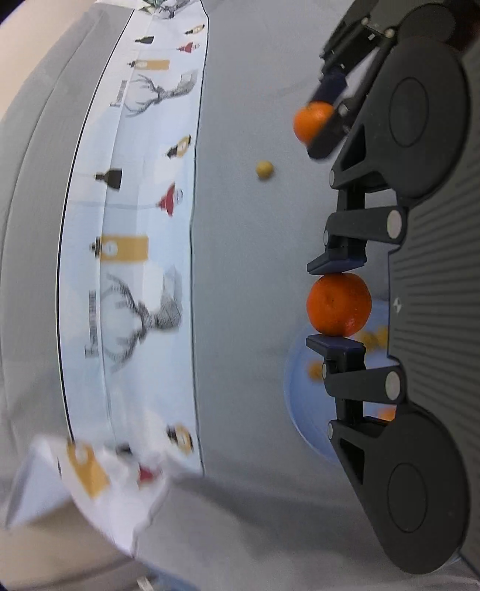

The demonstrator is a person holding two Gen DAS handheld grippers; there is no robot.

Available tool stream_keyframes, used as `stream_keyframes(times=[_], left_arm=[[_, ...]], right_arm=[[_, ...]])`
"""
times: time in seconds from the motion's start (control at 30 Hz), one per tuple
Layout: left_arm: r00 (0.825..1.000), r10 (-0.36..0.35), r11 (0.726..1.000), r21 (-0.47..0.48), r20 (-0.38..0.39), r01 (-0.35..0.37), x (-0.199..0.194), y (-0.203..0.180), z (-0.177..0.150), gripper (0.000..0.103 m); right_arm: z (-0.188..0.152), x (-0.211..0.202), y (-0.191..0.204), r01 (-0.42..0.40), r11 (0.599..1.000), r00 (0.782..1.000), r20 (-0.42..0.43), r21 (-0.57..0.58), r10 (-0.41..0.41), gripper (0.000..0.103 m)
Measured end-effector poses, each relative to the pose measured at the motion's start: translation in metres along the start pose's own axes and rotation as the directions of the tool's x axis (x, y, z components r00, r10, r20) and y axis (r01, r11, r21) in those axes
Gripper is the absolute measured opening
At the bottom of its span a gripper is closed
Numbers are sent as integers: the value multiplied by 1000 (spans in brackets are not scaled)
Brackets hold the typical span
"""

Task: Organize fruits
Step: 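Carry both oranges over the blue plate and lower them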

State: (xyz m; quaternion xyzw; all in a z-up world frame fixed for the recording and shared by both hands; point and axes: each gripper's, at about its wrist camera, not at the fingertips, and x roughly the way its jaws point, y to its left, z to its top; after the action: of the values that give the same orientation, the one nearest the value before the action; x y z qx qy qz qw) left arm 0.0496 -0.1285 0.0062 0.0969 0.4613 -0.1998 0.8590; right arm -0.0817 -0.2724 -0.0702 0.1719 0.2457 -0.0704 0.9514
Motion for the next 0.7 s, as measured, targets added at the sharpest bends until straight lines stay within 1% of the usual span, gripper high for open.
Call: stream_keyframes(times=[0.07, 0.13, 0.2, 0.3, 0.5, 0.7], left_arm=[[1000, 15, 1000, -15, -2, -15, -19, 17, -18, 39], [1000, 24, 999, -28, -2, -24, -33, 32, -33, 39], [1000, 27, 999, -43, 3, -27, -48, 48, -49, 39], [999, 35, 998, -61, 21, -33, -67, 68, -71, 39], [999, 44, 994, -98, 25, -41, -89, 98, -103, 39], [998, 57, 991, -127, 35, -52, -98, 116, -116, 39]], right_arm=[[-6, -12, 28, -45, 999, 999, -24, -10, 45, 39], [-14, -23, 58, -83, 995, 996, -49, -48, 81, 39], [-21, -33, 82, -110, 990, 992, -67, -85, 105, 39], [-32, -46, 108, -131, 983, 989, -90, -127, 120, 39], [-48, -62, 138, -142, 975, 983, -137, -171, 119, 39], [-53, -70, 157, -142, 964, 984, -142, -224, 112, 39]])
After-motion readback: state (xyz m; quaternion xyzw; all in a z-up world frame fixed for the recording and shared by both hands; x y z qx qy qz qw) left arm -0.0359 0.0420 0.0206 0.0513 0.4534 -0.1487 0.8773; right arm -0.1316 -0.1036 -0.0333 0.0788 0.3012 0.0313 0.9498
